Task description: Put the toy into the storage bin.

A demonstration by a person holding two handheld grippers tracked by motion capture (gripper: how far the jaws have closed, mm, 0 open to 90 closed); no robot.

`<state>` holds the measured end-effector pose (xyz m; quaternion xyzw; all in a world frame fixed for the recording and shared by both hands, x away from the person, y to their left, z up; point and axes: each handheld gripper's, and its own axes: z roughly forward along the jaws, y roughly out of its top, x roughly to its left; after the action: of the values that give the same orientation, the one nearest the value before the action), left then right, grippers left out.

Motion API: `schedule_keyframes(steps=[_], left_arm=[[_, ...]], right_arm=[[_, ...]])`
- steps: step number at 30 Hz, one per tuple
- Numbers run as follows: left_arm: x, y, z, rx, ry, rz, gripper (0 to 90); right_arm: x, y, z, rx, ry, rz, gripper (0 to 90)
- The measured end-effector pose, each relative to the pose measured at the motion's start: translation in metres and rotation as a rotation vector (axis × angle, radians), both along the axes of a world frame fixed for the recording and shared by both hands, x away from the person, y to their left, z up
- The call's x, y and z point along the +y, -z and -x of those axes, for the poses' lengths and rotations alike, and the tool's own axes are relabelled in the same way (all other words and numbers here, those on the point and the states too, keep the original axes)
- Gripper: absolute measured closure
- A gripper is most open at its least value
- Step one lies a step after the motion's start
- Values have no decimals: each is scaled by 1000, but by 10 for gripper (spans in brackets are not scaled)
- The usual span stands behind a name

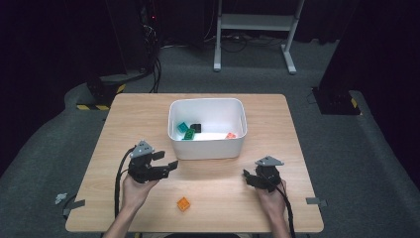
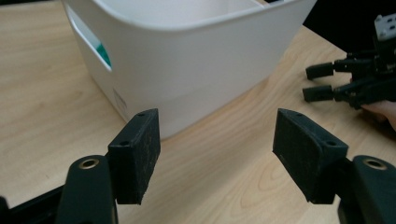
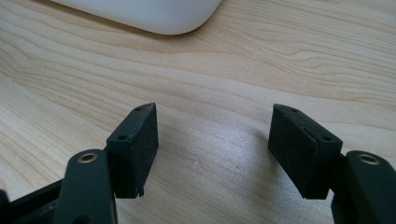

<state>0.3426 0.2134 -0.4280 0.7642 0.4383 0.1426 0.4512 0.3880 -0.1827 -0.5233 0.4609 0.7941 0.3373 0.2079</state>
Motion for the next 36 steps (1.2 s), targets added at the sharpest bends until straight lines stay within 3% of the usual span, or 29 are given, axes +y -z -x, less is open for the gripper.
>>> schedule_keyframes(steps=[6,19,30,36], left_arm=[[1,20,11,29,6,-3,298],[-2,30,33,-1,34,-2,296],[-9,39,44,15,52,-27,292],[-9,44,51,17,55,-7,293]], right_arm=[[0,0,0,2,-1,-1,330],[0,0,0,2,-1,-2,330],[0,0,0,2,-1,-3,330],[0,0,0,2,0,-3,330]])
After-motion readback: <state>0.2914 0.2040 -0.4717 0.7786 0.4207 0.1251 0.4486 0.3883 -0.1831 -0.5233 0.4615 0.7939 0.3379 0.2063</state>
